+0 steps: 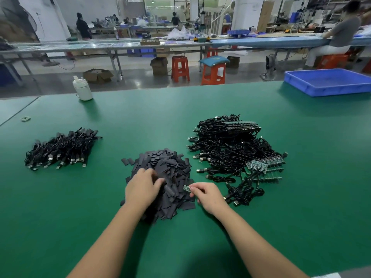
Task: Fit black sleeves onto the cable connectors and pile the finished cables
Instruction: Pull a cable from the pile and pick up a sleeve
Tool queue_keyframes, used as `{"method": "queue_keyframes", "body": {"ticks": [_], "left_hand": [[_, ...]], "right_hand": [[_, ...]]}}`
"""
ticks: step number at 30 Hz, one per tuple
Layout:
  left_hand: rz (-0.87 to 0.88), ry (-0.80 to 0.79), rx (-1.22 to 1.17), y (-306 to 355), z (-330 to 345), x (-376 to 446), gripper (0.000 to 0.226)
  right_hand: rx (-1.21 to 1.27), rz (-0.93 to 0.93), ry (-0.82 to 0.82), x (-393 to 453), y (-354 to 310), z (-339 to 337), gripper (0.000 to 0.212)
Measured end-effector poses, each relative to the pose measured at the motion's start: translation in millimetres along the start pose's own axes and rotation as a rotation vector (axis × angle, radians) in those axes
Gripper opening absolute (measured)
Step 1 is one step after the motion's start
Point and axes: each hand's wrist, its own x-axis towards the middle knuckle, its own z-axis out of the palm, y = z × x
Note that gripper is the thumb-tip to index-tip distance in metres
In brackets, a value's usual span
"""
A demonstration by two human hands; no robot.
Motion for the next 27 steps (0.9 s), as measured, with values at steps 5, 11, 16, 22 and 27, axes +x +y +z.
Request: {"method": "queue_keyframes", "body": {"ticks": [5, 11, 16, 22, 27], "left_hand": [[-0.164, -0.166, -0.020, -35, 6, -2, 0.044], [-0.140, -0.007, -0.101, -34, 2, -4, 0.014], [-0.110, 0.048, -0.090, -27, -4, -4, 0.005], [-0.161, 0.055, -0.215, -26, -3, -4, 0.007], [-0.080, 0.115, -0.363, -19, -9, -6, 0.013]], "right_hand": [[0.166, 0.075, 0.026, 1, 14, 4, 0.019], [0.250, 0.078, 0.007, 1, 21, 3, 0.022], [0.261, 0.071, 0.000, 1, 23, 5, 0.022], [0.275, 0.063, -0.005, 0, 24, 2, 0.023], [0.327, 0.071, -0.013, 1, 26, 3, 0.021]]}}
